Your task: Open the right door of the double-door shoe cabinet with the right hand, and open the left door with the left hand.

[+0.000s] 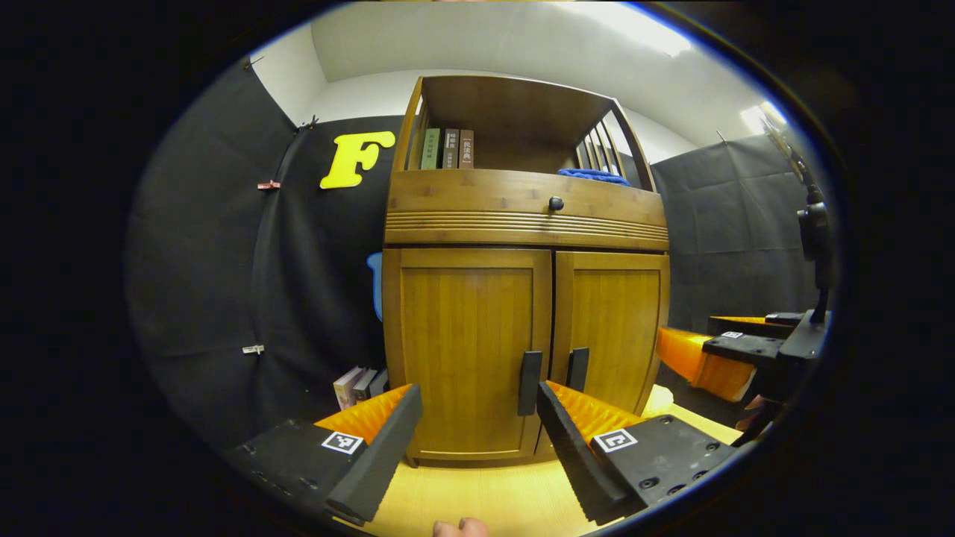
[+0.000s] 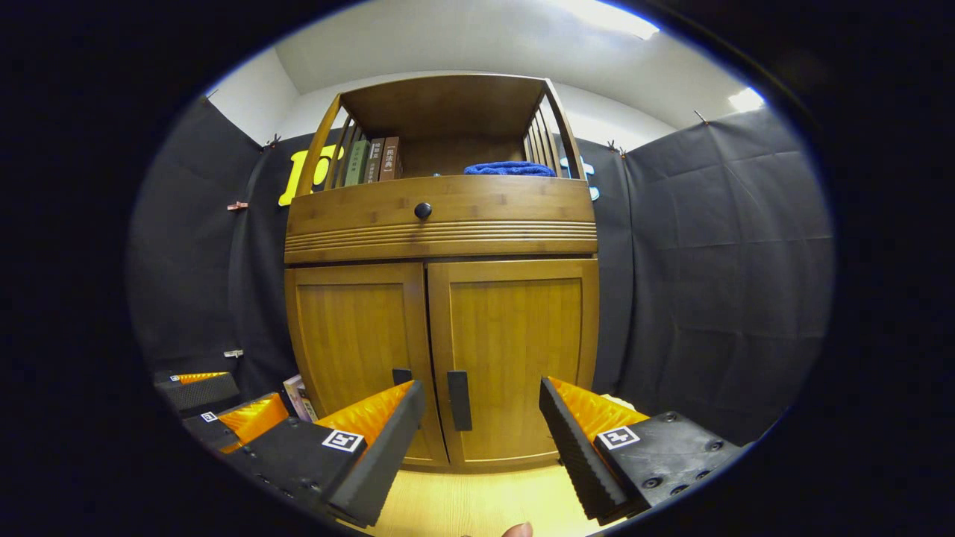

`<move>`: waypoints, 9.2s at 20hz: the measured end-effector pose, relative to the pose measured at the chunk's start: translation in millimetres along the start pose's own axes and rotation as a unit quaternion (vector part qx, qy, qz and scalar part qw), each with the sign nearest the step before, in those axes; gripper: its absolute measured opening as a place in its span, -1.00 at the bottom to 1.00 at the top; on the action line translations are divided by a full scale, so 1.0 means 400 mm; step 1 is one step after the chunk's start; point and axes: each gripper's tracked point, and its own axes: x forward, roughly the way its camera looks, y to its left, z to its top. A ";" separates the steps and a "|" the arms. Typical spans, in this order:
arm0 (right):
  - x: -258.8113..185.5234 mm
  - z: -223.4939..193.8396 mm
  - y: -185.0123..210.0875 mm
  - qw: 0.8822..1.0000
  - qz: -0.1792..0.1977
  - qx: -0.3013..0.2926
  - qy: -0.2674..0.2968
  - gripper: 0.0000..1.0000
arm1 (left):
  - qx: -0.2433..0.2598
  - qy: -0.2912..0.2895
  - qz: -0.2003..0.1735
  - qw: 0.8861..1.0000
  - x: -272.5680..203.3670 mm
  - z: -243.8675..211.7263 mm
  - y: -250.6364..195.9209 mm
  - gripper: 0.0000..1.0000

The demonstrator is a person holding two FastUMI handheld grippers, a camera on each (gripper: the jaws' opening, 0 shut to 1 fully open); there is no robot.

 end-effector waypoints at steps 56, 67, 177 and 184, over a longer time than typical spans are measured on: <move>0.167 -0.305 -0.054 0.983 0.134 0.013 0.128 -0.53 | -0.005 0.064 0.036 0.997 0.094 -0.085 -0.074 0.93; 0.031 -0.286 -0.234 0.986 0.084 0.019 0.139 -0.55 | -0.004 0.066 -0.012 0.998 0.152 -0.100 -0.182 0.93; -0.175 -0.232 -0.063 0.994 0.051 0.000 0.097 0.97 | -0.012 0.063 0.026 0.998 -0.059 -0.230 0.364 -0.77; -0.165 -0.211 -0.064 0.995 0.044 0.000 0.084 0.97 | -0.017 0.063 0.032 0.997 -0.098 -0.223 0.359 -0.77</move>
